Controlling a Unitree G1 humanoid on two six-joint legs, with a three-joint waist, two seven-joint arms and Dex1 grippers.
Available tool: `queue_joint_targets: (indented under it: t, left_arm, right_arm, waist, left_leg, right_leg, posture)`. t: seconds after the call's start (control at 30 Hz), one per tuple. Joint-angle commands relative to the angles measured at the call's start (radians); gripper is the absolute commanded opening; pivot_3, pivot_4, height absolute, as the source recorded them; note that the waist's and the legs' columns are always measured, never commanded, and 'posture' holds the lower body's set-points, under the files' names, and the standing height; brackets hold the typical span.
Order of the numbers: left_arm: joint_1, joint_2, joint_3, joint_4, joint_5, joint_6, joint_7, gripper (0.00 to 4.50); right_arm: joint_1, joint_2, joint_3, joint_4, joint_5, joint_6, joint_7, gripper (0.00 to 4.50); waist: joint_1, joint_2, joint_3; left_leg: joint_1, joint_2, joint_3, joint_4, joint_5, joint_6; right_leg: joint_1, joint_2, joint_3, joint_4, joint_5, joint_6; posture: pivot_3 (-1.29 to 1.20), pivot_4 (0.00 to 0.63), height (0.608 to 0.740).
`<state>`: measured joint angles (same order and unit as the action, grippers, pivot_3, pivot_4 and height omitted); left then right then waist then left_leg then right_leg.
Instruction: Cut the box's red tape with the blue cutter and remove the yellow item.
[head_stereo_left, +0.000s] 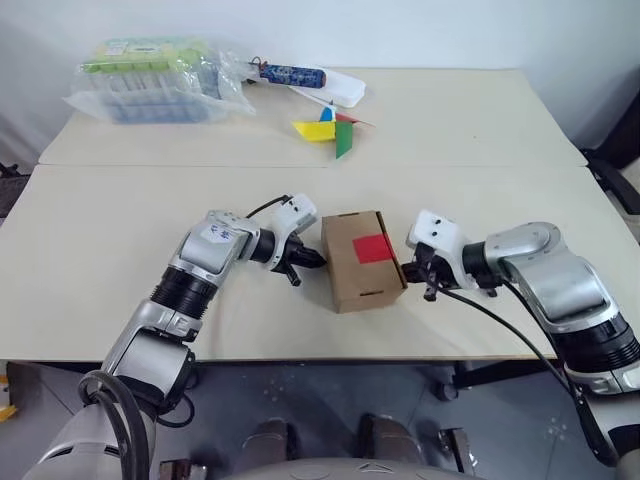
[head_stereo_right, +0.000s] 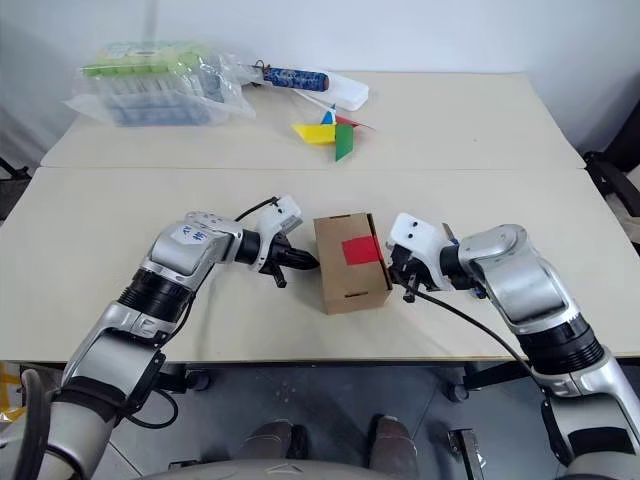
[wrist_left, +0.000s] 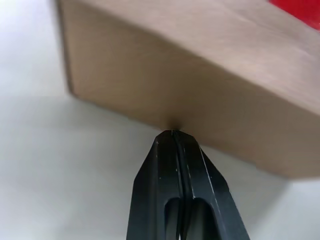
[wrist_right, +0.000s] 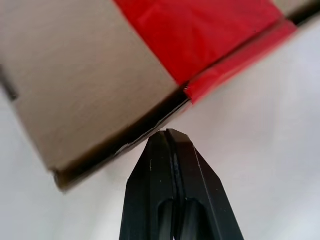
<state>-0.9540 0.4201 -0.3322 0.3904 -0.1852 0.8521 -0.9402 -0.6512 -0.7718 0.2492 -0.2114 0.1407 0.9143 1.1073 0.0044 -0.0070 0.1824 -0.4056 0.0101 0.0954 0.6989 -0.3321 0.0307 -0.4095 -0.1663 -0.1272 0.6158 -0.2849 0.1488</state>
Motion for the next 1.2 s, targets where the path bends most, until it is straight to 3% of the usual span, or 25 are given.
queue_joint_targets:
  t: [0.03,0.33,0.53,1.2]
  left_arm:
    - [-0.039,-0.016,0.000,0.035,0.018,-0.051,-0.022,0.00]
    - [-0.061,-0.026,-0.003,0.100,0.055,-0.092,-0.053,0.00]
    - [-0.051,-0.009,0.005,0.079,0.068,-0.078,-0.057,0.00]
    - [-0.019,0.054,0.026,0.022,0.081,-0.060,-0.053,0.00]
  right_arm:
    - [0.004,0.005,-0.037,-0.094,0.037,0.059,-0.047,0.01]
    - [0.026,0.050,-0.031,-0.132,0.067,0.111,-0.165,0.01]
    - [-0.013,0.089,-0.007,-0.044,0.046,0.062,-0.228,0.01]
    - [-0.034,0.087,0.010,-0.012,0.037,0.009,-0.248,0.01]
  waist:
    - [0.000,0.000,0.000]
    - [0.000,0.000,0.000]
    - [-0.005,0.000,0.000]
    - [-0.006,0.000,0.000]
  left_leg:
    - [0.000,0.000,0.000,0.000,0.000,0.000]
    - [0.000,0.000,0.000,0.000,0.000,0.000]
    - [0.000,0.000,0.000,0.000,0.000,0.000]
    - [0.000,0.000,0.000,0.000,0.000,0.000]
  right_leg:
    - [0.000,0.000,0.000,0.000,0.000,0.000]
    - [0.000,0.000,0.000,0.000,0.000,0.000]
    - [0.000,0.000,0.000,0.000,0.000,0.000]
    - [0.000,0.000,0.000,0.001,0.000,0.000]
  posture:
    - [0.00,0.150,0.740]
    - [0.00,0.150,0.740]
    - [0.00,0.150,0.740]
    - [0.00,0.150,0.740]
